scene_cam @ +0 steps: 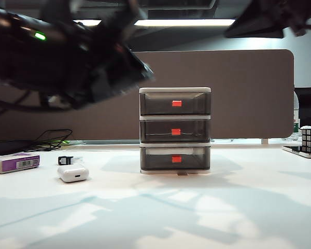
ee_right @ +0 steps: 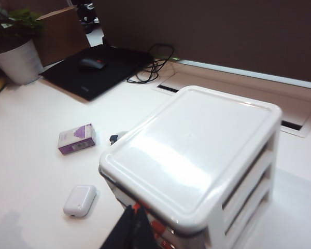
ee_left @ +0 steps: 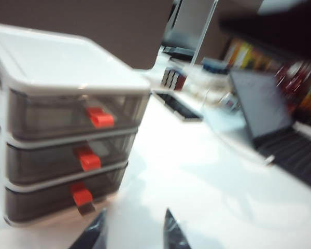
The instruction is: Open the second layer of the drawer on the table, pick up the earphone case on the table and put it in, and finally close the drawer.
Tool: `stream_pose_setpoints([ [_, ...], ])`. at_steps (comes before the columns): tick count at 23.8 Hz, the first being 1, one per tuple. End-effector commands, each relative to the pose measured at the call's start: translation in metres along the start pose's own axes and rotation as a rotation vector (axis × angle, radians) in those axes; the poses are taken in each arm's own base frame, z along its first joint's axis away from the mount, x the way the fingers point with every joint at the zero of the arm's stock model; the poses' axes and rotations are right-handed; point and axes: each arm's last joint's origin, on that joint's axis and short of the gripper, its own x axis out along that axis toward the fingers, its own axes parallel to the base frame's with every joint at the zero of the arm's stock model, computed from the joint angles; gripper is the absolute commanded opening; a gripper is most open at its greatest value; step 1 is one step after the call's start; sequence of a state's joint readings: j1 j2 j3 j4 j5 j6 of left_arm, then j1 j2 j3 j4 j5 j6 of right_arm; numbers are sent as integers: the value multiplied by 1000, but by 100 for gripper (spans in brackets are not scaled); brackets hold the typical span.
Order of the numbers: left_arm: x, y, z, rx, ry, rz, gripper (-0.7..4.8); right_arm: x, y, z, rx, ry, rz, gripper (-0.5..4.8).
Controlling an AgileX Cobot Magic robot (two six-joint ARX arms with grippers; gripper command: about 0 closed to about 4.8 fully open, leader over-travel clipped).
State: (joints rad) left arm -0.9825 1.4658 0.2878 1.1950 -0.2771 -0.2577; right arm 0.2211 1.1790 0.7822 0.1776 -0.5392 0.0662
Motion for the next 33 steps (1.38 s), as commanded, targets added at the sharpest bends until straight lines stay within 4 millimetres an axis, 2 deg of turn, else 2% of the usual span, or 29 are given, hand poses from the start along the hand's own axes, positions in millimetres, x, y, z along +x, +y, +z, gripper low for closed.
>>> stream_pose_setpoints([
  [1, 16, -3, -7, 33, 31, 20, 161, 13, -4, 4, -18, 7, 48, -5],
  [4, 46, -10, -22, 62, 69, 20, 299, 32, -9, 6, -33, 32, 69, -5],
  [5, 52, -11, -25, 62, 70, 20, 313, 38, -8, 6, -48, 38, 83, -5],
  [9, 66, -13, -33, 65, 73, 30, 313, 49, -11, 10, -68, 43, 93, -5],
  [14, 69, -7, -44, 88, 42, 234, 313, 75, -19, 16, -82, 56, 148, -5],
  [19, 80, -9, -48, 79, -69, 223, 310, 97, -23, 15, -67, 84, 203, -5],
  [24, 97, -16, -45, 155, -80, 217, 310, 109, -23, 10, -60, 102, 225, -5],
  [26, 108, -19, -44, 220, -54, 281, 310, 113, -22, 6, -54, 115, 240, -5],
  [33, 114, -16, -53, 229, -30, 383, 310, 116, -22, 3, -72, 117, 252, -5],
])
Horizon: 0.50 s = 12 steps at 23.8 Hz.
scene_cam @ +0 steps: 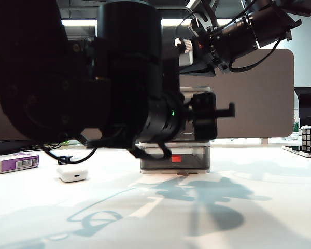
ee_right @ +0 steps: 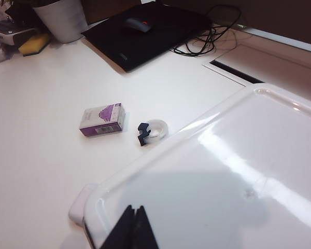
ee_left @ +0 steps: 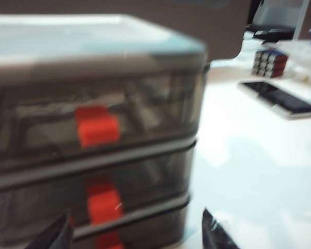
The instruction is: Open the second layer of the drawer on the table, pick up the earphone case on the table and put it in, and finally close the drawer.
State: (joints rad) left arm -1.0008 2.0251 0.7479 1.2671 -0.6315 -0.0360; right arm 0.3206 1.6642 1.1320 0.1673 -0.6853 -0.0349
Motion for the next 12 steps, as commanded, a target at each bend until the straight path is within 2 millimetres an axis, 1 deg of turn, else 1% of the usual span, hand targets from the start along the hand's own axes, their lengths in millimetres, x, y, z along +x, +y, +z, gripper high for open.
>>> stream_pose_setpoints([
  [1, 1, 1, -6, -3, 1, 62, 310, -1, 1, 4, -39, -20, 9, -5],
  [4, 3, 0, -11, -28, -29, 78, 309, 0, 1, 4, -43, -20, 9, -5],
  [8, 10, -4, -17, -50, -28, 112, 309, 0, 1, 4, -65, -21, 9, -5],
  [12, 17, -9, -16, -48, -35, 118, 309, 0, 1, 4, -65, -20, 4, -5],
])
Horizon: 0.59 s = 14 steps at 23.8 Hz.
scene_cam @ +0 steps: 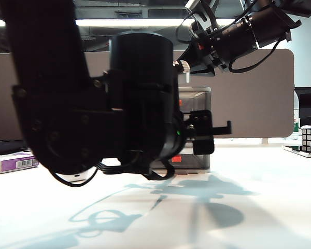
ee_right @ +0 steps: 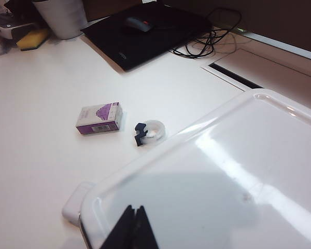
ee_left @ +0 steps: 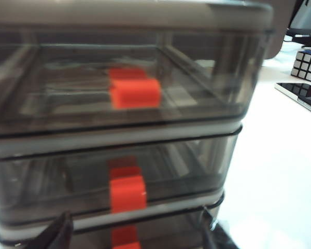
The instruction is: Open the second layer of the drawer on the table, pick up the earphone case on the table and put it in, and finally close the drawer.
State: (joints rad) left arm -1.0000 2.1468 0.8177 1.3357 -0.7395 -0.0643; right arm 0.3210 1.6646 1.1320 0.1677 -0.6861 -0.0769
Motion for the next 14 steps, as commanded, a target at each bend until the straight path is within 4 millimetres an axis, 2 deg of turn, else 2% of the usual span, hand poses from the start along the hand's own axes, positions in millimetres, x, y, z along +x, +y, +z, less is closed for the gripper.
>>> stream_pose_setpoints([
  [1, 5, -5, 5, -6, -13, 34, 309, -1, 1, 4, -24, -20, -1, -5],
  [5, 10, -7, 7, 2, -8, 93, 309, 3, -3, 2, -26, -24, -19, -5],
  [14, 12, -6, 8, 2, -9, 101, 308, 11, -9, -8, -9, -5, -33, -5],
])
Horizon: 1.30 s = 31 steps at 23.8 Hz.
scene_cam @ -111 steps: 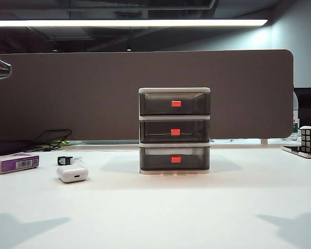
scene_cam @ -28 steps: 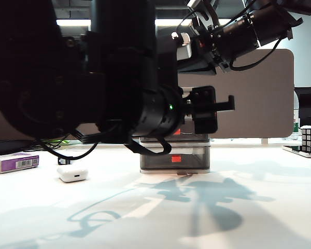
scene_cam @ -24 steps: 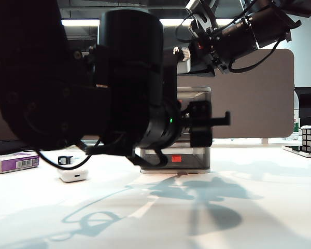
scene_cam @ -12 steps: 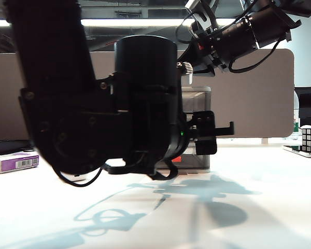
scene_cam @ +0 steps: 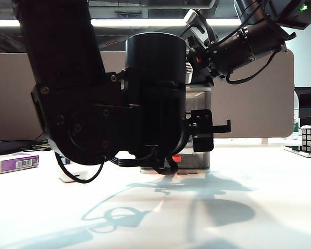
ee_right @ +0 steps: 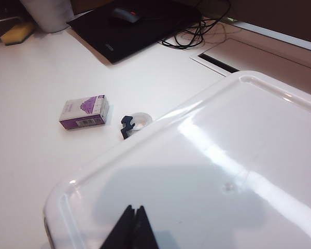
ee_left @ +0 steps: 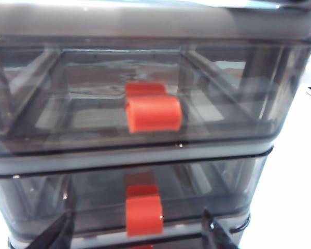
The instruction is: Open the second layer of the drawer on the table, pick up the earphone case on the table and put it in, and finally close the drawer.
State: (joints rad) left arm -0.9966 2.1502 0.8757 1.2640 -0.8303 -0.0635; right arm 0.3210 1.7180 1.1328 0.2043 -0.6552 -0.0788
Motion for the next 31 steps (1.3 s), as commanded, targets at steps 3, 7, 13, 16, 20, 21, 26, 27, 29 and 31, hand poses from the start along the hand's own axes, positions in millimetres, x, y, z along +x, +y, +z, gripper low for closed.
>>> stream_pose_setpoints([
  [3, 2, -1, 5, -18, -20, 5, 302, 0, 0, 5, -23, -28, -5, -5],
  [7, 2, 0, 6, -32, -34, 28, 268, 0, -1, 5, -24, -28, -27, -5],
  [13, 2, 1, 7, -35, -38, 62, 268, 0, -1, 5, -23, -26, -62, -5],
  [16, 2, 1, 7, -37, -38, 61, 268, 0, -1, 4, -19, -21, -62, -5],
  [20, 5, 4, 8, -49, -47, 45, 222, 1, -2, 4, -17, -18, -61, -5],
  [21, 5, 4, 8, -49, -46, 34, 205, 1, -2, 3, -17, -17, -61, -5],
  [26, 7, 5, 8, -45, -43, 32, 206, 1, -2, 3, -16, -16, -61, -5],
  [27, 7, 4, 7, -42, -39, 2, 206, 1, -2, 3, -16, -16, -61, -5],
  [29, 8, 4, 7, -39, -34, -30, 205, 1, -2, 3, -15, -16, -61, -5],
  [31, 8, 4, 5, -45, -25, -30, 205, 1, -2, 3, -15, -16, -61, -5],
])
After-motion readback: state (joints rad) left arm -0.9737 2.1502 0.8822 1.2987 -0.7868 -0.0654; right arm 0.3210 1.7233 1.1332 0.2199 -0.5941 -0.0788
